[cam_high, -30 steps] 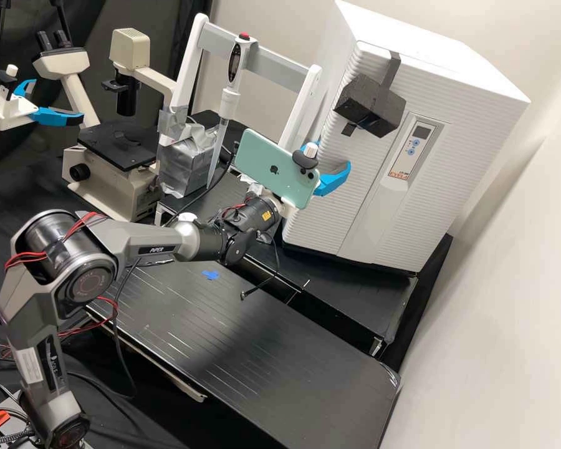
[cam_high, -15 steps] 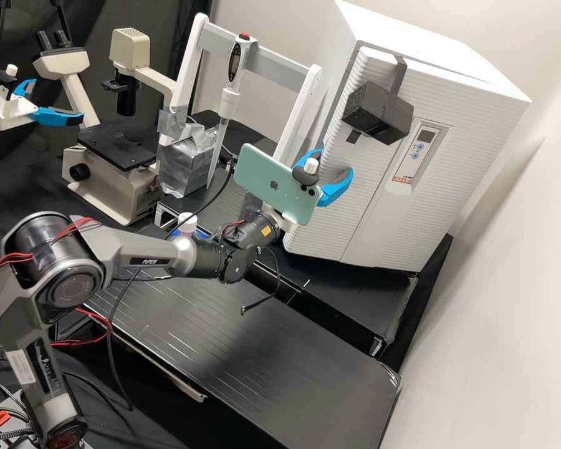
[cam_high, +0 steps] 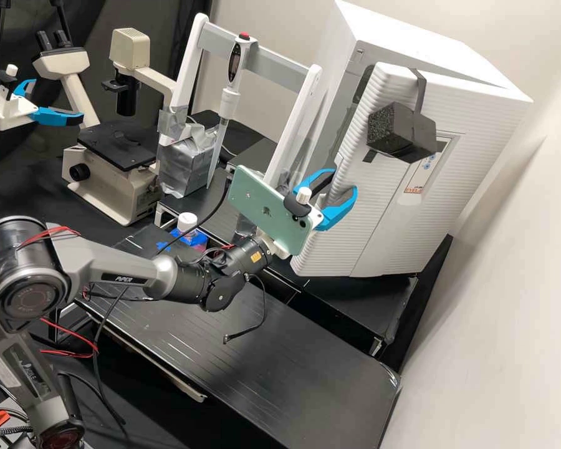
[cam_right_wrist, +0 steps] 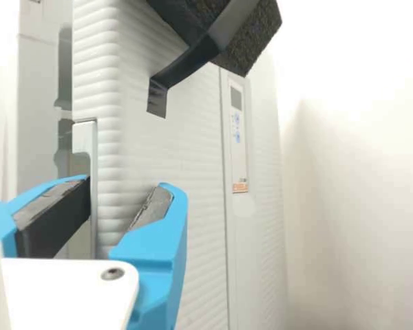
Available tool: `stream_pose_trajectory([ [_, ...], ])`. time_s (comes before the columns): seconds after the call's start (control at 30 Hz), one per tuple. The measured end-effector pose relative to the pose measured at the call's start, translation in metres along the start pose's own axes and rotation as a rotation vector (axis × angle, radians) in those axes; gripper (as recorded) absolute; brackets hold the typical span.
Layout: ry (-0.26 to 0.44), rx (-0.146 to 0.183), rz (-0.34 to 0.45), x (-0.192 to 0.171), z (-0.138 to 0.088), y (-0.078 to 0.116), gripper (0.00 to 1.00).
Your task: Open the door
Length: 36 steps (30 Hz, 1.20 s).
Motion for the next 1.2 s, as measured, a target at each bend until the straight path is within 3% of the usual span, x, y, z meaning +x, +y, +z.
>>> stream_pose_trajectory([
  [0.17, -0.025, -0.007, 0.040, -0.013, 0.007, 0.008, 0.00],
  [0.57, -0.116, 0.021, 0.138, -0.035, 0.021, 0.024, 0.00],
  [0.6, -0.121, 0.021, 0.138, -0.035, 0.023, 0.024, 1.00],
  [1.0, -0.120, -0.003, 0.185, -0.078, 0.009, 0.027, 1.00],
  [1.1, -0.064, 0.001, 0.174, -0.090, -0.003, 0.023, 1.00],
  [1.2, 0.064, 0.029, 0.105, -0.101, -0.022, 0.012, 1.00],
])
